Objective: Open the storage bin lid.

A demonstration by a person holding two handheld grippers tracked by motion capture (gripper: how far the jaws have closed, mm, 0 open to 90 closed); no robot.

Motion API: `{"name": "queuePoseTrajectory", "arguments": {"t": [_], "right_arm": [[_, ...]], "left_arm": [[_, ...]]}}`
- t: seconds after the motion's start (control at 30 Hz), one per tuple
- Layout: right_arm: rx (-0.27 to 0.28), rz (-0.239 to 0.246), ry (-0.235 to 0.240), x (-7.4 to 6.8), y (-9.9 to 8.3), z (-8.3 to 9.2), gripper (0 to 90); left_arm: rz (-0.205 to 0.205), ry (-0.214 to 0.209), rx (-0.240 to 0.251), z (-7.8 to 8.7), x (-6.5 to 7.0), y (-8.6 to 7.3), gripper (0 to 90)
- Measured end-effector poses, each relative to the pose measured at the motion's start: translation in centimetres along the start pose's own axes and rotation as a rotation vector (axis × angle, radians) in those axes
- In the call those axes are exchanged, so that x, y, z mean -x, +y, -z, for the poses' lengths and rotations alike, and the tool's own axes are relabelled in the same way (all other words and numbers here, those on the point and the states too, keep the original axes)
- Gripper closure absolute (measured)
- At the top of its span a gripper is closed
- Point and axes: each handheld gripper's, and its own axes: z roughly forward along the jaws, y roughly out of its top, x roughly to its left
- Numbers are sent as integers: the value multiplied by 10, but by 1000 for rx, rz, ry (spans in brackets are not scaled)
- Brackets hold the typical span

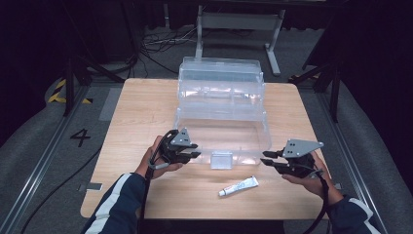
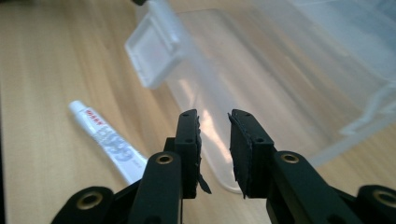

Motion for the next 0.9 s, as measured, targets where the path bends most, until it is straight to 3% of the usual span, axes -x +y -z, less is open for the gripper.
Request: {"name": "queuePoseTrajectory", "arguments": {"t": [0.23,0.43,0.47,0.77,0.83,0.9], "right_arm": [[-87,74,135,-30,-1,-27,656],[-141,100,204,-43,-2,-47,610],[-162,126,222,-47,-2,-54,579],[-232,160,249,-51,-4,-75,517],[-282,175,262,-52,-5,-83,510],[-290,187,251,-53,-5,-85,505]], "left_arm": [[-3,11,1,0,1,0,678],[-7,21,-2,0,3,0,674],[-7,21,-2,0,3,0,675],[-9,28,8,0,3,-1,667],[-13,32,12,0,3,-1,666],[-13,32,13,0,3,-1,666]]}}
